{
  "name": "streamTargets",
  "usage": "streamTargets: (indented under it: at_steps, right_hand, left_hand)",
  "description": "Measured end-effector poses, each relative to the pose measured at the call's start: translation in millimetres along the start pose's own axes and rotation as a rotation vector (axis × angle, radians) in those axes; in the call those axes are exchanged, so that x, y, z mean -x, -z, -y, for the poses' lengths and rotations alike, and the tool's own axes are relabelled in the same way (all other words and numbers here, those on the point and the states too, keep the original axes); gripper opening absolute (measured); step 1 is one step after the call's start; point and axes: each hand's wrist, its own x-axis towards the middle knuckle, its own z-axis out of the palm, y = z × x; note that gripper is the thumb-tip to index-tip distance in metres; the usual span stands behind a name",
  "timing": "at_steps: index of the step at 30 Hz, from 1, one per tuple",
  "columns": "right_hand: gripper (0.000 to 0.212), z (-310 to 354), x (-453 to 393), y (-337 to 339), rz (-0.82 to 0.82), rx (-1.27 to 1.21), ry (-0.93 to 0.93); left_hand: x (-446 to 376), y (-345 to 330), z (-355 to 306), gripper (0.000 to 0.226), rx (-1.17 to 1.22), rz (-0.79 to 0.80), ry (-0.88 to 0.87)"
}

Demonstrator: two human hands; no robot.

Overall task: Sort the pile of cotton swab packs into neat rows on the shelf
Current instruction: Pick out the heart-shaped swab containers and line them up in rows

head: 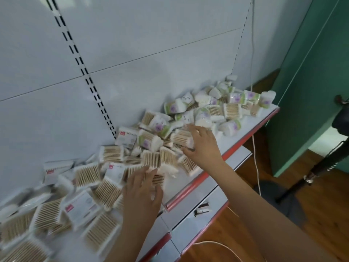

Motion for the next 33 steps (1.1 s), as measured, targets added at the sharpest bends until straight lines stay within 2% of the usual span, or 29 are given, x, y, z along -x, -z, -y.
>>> streamTargets:
  at_steps: [2, 4, 8, 11, 14, 17, 19, 23, 26, 28, 30, 33]
  right_hand:
    - [0.071, -8, -10, -6, 0.045, 0.128, 0.039]
    - [0.062, -11, -14, -10, 0.06, 0.092, 0.051]
    - [0.05, 10, 3, 15, -0.009, -0.218, -0.022]
    - [0.013, 46, 22, 37, 0.102, -0.382, 0.021]
    - [0.035, 77, 27, 42, 0.263, -0.418, 0.131]
    - [0.027, 87, 19, 31, 0.342, -0.584, 0.128]
    - [0.028, 90, 13, 18, 0.269, -0.646, 0.04]
    - [0.048, 90, -4, -21, 0.047, -0.289, -0.013]
    - [0.058, 90, -9, -48, 0.014, -0.118, 0.087]
    - [0.062, 91, -9, -58, 0.001, -0.063, 0.137]
    - [0.06, 91, -12, -61, -0.046, -0.055, 0.151]
    - [0.053, 90, -17, -57, -0.122, 0.006, 0.229]
  left_hand:
    - [-5, 1, -1, 0.047, -0.038, -0.035, 0.02]
    - [-8, 7, -4, 0.046, -0.04, -0.077, 0.011]
    - [-26, 22, -18, 0.056, 0.097, -0.121, -0.1]
    - [-44, 21, -32, 0.076, 0.172, -0.072, -0.22]
    - [-54, 19, -27, 0.076, 0.243, -0.117, -0.25]
    - [-54, 33, -9, 0.059, 0.501, -0.171, -0.015]
    - [-51, 42, 7, 0.054, 0.598, -0.207, 0.19]
    - [-42, 52, 30, 0.056, 0.739, -0.217, 0.416]
    - [-36, 57, 36, 0.061, 0.82, -0.216, 0.47]
    - [-34, 59, 38, 0.057, 0.843, -0.221, 0.497]
    - [-34, 62, 38, 0.05, 0.85, -0.223, 0.477]
    - [-32, 65, 33, 0.056, 0.827, -0.231, 0.476]
